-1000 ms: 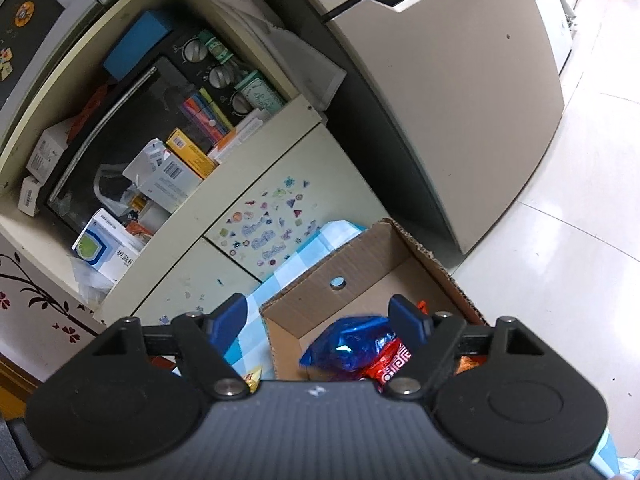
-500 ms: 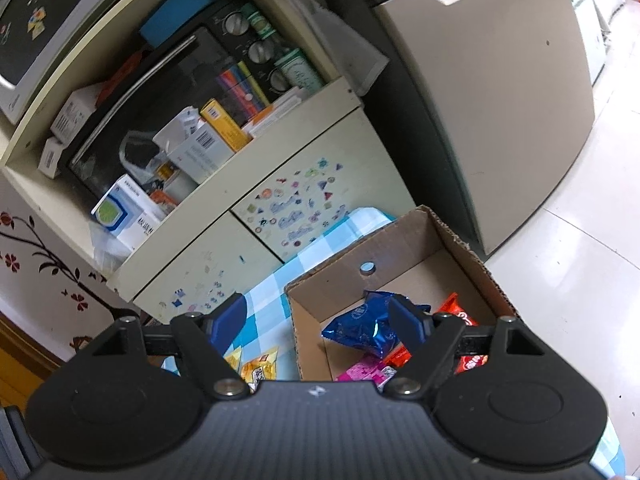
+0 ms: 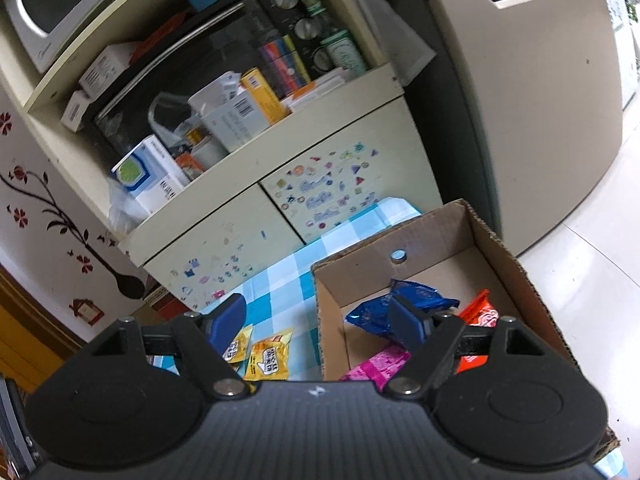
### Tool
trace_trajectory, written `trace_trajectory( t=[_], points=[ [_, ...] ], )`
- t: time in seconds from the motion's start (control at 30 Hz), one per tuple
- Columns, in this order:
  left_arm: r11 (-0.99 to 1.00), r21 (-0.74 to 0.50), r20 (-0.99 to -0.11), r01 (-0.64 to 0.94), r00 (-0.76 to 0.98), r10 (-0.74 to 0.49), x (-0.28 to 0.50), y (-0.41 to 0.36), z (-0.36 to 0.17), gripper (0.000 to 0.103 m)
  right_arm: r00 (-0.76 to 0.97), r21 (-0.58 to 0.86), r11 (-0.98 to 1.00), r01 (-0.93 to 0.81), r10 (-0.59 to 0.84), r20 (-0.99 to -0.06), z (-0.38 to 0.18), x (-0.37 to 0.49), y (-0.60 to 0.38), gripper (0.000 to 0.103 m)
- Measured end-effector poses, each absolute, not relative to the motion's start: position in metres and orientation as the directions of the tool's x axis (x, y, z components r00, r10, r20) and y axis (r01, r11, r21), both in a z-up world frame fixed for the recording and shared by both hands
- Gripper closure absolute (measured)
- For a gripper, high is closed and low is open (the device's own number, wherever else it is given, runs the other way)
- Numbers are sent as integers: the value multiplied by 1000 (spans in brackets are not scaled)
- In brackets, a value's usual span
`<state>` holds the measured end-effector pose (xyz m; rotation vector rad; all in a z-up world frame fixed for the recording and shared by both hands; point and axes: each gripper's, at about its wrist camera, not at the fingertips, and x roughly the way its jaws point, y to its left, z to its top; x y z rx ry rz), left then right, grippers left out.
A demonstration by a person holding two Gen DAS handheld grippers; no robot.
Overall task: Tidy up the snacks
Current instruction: 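Withdraw both grippers from the box toward the remaining bags on the table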
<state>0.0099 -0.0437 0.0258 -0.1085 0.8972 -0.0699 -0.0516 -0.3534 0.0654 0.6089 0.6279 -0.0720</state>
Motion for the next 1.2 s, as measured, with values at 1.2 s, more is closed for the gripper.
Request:
trace_trajectory(
  t=[1.2],
  points=[
    [982,-74,-838,175,523,-156,90,-24,-42,10,638,247,952,-180,304,-707,2,-8,-215,24]
  ],
)
